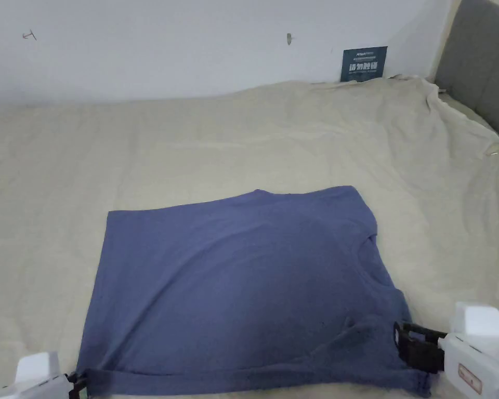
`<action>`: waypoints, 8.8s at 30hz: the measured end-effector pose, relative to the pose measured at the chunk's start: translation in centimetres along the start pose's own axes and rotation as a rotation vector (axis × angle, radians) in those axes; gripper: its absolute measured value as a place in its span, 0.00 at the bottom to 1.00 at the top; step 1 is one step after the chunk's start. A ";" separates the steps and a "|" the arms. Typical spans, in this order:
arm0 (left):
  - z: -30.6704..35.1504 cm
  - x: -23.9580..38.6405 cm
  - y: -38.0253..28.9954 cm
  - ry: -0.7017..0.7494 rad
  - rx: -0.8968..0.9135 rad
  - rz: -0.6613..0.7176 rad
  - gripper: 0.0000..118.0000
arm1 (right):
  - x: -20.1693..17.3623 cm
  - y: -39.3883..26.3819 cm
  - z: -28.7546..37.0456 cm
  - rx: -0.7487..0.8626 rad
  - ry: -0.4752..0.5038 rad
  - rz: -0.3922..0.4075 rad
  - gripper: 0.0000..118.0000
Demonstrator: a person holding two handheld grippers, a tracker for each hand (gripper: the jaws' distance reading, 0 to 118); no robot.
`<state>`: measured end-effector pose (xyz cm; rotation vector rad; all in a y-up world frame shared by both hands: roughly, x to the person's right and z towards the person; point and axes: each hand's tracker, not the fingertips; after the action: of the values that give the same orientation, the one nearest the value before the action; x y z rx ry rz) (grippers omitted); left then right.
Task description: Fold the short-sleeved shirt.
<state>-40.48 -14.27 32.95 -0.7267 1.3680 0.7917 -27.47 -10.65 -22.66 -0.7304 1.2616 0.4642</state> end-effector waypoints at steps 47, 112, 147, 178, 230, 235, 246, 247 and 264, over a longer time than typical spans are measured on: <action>-5.8 -0.2 14.5 -0.008 0.086 0.024 0.00 | -2.7 14.2 -13.4 -0.026 0.062 0.128 0.03; -2.0 1.6 8.9 0.029 0.052 -0.005 0.56 | -5.4 8.0 4.0 0.390 0.029 0.139 0.00; -5.7 -0.3 10.7 -0.034 -0.011 0.084 0.03 | -2.3 6.4 -14.8 -0.177 -0.051 0.140 0.63; 0.2 -3.6 -2.0 -0.080 -0.073 0.175 0.03 | 3.0 -3.2 -2.9 -0.159 0.062 -0.051 0.05; 2.8 7.6 16.3 -0.072 0.392 -0.016 0.00 | -6.0 13.7 3.2 0.505 0.026 0.083 0.00; -4.2 5.1 20.6 -0.048 0.237 0.003 0.00 | -5.7 14.5 0.4 0.457 0.003 0.105 0.00; -16.2 1.5 24.0 0.075 -0.021 0.059 0.67 | -4.4 14.7 -4.7 0.345 -0.006 0.095 0.00; -16.8 1.4 24.2 0.080 -0.026 0.065 0.67 | -4.2 14.6 -5.0 0.337 -0.009 0.094 0.00; -17.9 3.9 23.3 0.049 -0.056 -0.005 0.01 | -1.6 14.8 -8.7 0.199 -0.002 0.027 0.00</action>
<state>-69.65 -15.96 27.84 -0.7971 1.3924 0.8155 -43.92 -6.46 -25.73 -0.5454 1.2960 0.3556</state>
